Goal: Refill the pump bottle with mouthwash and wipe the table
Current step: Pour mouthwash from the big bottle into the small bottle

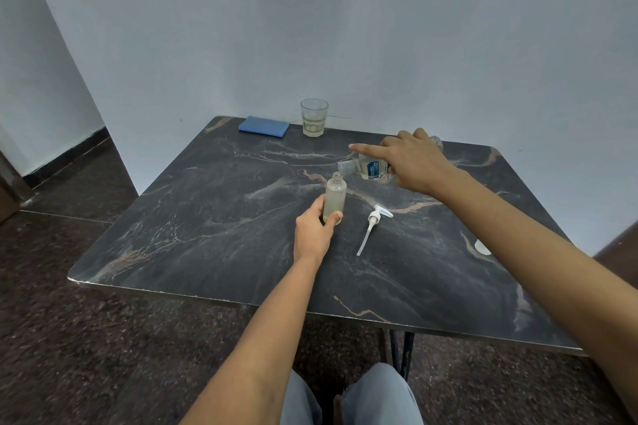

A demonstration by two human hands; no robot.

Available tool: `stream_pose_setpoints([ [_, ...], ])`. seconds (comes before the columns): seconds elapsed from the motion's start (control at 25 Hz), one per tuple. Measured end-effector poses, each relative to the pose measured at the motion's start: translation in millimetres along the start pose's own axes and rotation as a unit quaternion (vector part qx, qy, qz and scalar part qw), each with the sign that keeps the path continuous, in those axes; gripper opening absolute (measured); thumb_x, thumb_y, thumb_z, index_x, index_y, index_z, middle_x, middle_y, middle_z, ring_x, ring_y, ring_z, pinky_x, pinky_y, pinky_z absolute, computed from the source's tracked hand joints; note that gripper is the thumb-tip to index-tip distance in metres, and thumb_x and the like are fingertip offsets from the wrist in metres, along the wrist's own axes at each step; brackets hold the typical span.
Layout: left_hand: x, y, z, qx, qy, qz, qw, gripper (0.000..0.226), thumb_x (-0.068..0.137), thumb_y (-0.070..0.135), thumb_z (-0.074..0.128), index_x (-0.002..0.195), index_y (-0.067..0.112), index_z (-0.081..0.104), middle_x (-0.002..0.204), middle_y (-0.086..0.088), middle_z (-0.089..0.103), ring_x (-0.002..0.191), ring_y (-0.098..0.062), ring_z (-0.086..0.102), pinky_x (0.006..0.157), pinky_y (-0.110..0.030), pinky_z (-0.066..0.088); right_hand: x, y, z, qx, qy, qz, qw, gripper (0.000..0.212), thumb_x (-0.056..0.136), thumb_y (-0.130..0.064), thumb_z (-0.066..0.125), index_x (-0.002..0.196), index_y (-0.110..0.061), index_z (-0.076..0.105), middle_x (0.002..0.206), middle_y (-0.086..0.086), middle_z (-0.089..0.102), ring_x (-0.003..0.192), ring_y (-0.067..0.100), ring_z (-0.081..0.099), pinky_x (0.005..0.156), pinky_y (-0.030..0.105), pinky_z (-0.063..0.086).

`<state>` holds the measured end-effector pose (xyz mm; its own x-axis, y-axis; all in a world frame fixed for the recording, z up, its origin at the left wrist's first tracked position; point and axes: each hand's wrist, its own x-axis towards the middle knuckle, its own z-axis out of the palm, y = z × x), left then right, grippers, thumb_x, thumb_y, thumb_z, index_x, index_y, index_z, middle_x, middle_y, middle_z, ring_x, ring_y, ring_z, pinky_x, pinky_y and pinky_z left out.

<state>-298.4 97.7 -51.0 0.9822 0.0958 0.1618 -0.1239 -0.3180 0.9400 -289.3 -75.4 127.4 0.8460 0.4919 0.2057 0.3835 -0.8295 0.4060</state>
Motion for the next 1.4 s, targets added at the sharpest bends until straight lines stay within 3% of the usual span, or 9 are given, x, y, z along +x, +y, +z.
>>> stream_pose_setpoints([
  [0.2,-0.2,-1.0,0.3,0.003,0.001,0.002,1.000,0.047,0.090,0.028,0.064,0.135,0.024,0.051,0.124,0.004,0.064,0.107,-0.007,0.056,0.094,-0.026,0.046,-0.2,0.0,-0.3,-0.003,-0.003,-0.002,1.000,0.080,0.090,-0.011,0.052,0.148,-0.046,0.010,0.115,0.005,0.060,0.102,0.025,0.052,0.082,0.037,0.034],
  [0.52,-1.3,0.9,-1.1,-0.001,-0.002,0.000,1.000,0.047,0.091,0.027,0.064,0.136,0.025,0.051,0.123,0.004,0.064,0.105,-0.005,0.055,0.086,-0.020,0.041,0.9,0.0,-1.4,-0.008,-0.001,-0.004,1.000,0.079,0.091,-0.009,0.049,0.148,-0.047,0.011,0.113,0.005,0.060,0.099,0.025,0.052,0.081,0.036,0.034],
  [0.72,-0.1,-0.9,0.3,0.003,-0.002,-0.006,1.000,0.049,0.091,0.029,0.063,0.138,0.023,0.049,0.126,0.002,0.063,0.114,-0.012,0.057,0.096,-0.027,0.045,0.8,-1.3,-3.3,-0.014,-0.003,-0.005,1.000,0.080,0.090,-0.008,0.050,0.148,-0.046,0.010,0.113,0.005,0.059,0.099,0.025,0.051,0.081,0.036,0.033],
  [0.96,-0.5,-0.1,-0.6,-0.004,-0.002,-0.004,1.000,0.048,0.091,0.027,0.064,0.136,0.024,0.051,0.124,0.003,0.064,0.111,-0.010,0.057,0.090,-0.022,0.042,1.6,-1.3,-4.8,-0.016,-0.004,-0.006,1.000,0.078,0.091,-0.009,0.050,0.148,-0.047,0.011,0.113,0.005,0.060,0.100,0.026,0.052,0.081,0.037,0.034],
  [1.4,1.0,-3.7,1.1,-0.002,-0.003,-0.002,1.000,0.049,0.090,0.029,0.064,0.137,0.024,0.051,0.125,0.004,0.064,0.113,-0.012,0.058,0.098,-0.032,0.048,2.0,-1.6,-5.8,-0.020,-0.004,-0.010,1.000,0.079,0.090,-0.010,0.052,0.148,-0.046,0.012,0.113,0.006,0.060,0.101,0.026,0.052,0.081,0.037,0.034],
])
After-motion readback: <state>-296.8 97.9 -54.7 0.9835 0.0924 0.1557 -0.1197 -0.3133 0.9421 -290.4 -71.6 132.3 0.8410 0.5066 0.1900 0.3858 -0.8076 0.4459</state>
